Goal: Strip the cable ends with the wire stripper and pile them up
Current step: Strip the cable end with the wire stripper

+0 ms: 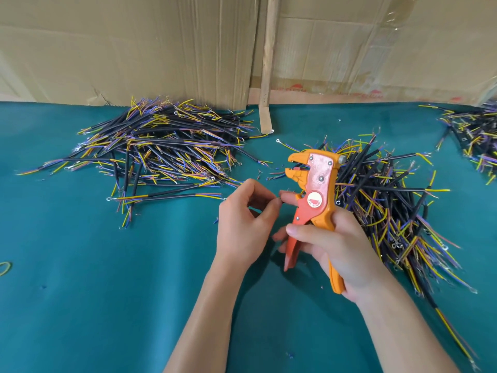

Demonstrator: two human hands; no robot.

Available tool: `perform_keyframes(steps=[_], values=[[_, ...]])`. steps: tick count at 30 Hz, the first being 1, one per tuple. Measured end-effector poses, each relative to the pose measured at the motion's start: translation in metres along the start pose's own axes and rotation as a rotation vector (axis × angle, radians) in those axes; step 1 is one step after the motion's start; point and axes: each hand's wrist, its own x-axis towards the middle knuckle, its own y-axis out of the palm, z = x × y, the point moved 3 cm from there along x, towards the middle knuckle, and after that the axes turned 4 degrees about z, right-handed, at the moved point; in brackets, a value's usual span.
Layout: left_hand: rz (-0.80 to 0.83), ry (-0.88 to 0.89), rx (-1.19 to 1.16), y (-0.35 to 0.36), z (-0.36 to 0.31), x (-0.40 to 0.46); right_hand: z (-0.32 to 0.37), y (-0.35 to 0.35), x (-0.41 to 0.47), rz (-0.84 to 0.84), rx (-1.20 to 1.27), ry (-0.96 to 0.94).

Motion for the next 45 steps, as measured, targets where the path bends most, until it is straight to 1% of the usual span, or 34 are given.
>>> perform_keyframes(steps=[4, 8, 10, 15, 20, 22, 24, 27, 32, 37, 40, 43, 45], values=[[-0.024, -0.038, -0.057, 0.000, 0.000, 0.002, -0.001, 0.002, 0.001, 0.047, 0.071, 0.014], [-0.045, -0.184, -0.239, -0.001, 0.006, 0.004, 0.001, 0.006, 0.000, 0.141, 0.184, -0.004], [-0.025, -0.210, -0.277, -0.001, 0.007, 0.004, 0.001, 0.007, 0.000, 0.170, 0.213, -0.009], [0.020, -0.116, -0.165, -0.001, 0.005, 0.005, 0.004, 0.006, 0.000, 0.166, 0.267, -0.026], [0.112, -0.032, -0.018, 0.001, 0.000, 0.001, 0.005, 0.003, 0.000, 0.158, 0.246, -0.044], [0.133, -0.034, -0.034, 0.002, 0.000, 0.002, 0.005, 0.002, 0.000, 0.157, 0.225, -0.060], [0.114, -0.050, -0.065, 0.003, 0.000, 0.002, 0.005, 0.001, 0.001, 0.145, 0.193, -0.070], [0.040, -0.107, -0.129, 0.002, 0.002, 0.003, 0.002, 0.002, 0.000, 0.125, 0.154, -0.066], [-0.033, -0.174, -0.205, -0.002, 0.008, 0.004, -0.004, 0.007, 0.001, 0.100, 0.056, -0.006], [-0.007, -0.242, -0.340, 0.000, 0.012, 0.004, -0.005, 0.013, 0.000, 0.137, 0.133, -0.004], [-0.022, -0.270, -0.418, 0.000, 0.015, 0.004, -0.004, 0.016, 0.000, 0.165, 0.163, -0.007], [-0.064, -0.216, -0.333, -0.002, 0.010, 0.004, -0.001, 0.016, 0.000, 0.178, 0.210, 0.011], [-0.115, -0.128, -0.171, -0.004, 0.005, 0.004, 0.002, 0.015, 0.000, 0.168, 0.255, 0.032]])
